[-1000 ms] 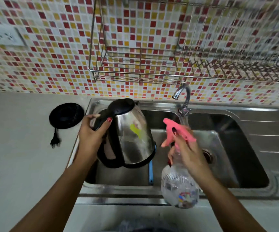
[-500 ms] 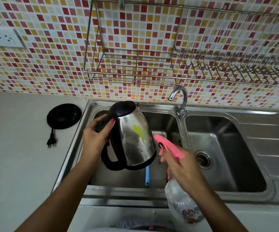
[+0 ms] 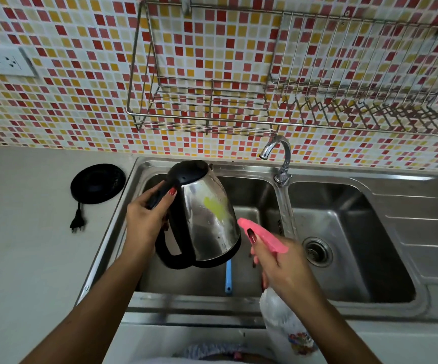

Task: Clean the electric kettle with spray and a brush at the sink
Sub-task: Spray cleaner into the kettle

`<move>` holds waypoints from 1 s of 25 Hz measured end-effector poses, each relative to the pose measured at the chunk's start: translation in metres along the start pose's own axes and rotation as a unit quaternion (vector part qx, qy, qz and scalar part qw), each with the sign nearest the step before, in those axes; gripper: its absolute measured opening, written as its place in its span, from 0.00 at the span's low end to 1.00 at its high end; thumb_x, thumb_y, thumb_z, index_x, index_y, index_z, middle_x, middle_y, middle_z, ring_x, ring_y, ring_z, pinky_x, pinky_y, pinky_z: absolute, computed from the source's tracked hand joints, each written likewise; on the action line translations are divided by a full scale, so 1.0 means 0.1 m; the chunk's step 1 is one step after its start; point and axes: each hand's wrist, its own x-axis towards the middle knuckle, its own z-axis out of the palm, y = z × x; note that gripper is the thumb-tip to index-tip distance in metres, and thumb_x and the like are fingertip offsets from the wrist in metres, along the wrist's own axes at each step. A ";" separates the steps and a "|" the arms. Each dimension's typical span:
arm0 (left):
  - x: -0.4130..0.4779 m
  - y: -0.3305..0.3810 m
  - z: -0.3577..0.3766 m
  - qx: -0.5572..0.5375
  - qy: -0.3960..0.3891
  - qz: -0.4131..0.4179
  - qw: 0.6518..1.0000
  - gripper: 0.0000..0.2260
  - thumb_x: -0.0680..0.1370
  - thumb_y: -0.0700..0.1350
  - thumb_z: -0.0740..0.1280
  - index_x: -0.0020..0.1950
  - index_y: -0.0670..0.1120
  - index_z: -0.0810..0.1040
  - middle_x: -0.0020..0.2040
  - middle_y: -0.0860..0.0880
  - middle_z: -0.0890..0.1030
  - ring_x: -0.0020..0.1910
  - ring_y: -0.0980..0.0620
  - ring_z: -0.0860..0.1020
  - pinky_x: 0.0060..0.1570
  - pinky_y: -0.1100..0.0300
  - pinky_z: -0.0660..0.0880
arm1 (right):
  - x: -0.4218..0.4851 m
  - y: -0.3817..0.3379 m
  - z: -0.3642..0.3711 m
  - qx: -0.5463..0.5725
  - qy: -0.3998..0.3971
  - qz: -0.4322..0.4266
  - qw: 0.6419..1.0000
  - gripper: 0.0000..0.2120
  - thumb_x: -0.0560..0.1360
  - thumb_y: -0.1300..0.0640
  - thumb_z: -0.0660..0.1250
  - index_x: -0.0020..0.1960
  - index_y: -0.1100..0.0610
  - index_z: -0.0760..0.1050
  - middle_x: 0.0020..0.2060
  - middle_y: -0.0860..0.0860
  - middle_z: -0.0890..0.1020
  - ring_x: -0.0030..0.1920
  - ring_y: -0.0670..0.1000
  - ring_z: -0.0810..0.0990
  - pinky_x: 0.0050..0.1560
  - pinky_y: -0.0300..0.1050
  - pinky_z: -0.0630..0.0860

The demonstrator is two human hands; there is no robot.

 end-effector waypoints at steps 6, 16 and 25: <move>0.04 -0.02 -0.01 0.001 -0.006 0.000 1.000 0.16 0.75 0.46 0.72 0.62 0.47 0.81 0.49 0.38 0.84 0.43 0.43 0.81 0.47 0.46 0.76 | 0.03 0.01 0.00 -0.010 -0.009 -0.012 1.000 0.19 0.74 0.43 0.61 0.36 0.56 0.77 0.27 0.61 0.77 0.23 0.57 0.75 0.25 0.55 0.75; 0.08 -0.07 -0.08 -0.007 -0.014 -0.016 1.000 0.13 0.75 0.46 0.72 0.59 0.49 0.83 0.43 0.44 0.84 0.42 0.44 0.81 0.45 0.51 0.78 | 0.04 0.18 -0.04 -0.016 -0.018 0.037 0.999 0.14 0.78 0.53 0.62 0.44 0.61 0.80 0.29 0.62 0.79 0.23 0.52 0.75 0.27 0.50 0.75; 0.14 -0.12 -0.12 -0.002 -0.025 -0.026 0.999 0.16 0.75 0.46 0.72 0.62 0.47 0.81 0.48 0.37 0.84 0.45 0.42 0.80 0.48 0.48 0.76 | 0.06 0.29 -0.04 -0.008 -0.012 0.076 0.997 0.12 0.76 0.51 0.63 0.37 0.53 0.80 0.30 0.59 0.81 0.23 0.53 0.76 0.28 0.51 0.76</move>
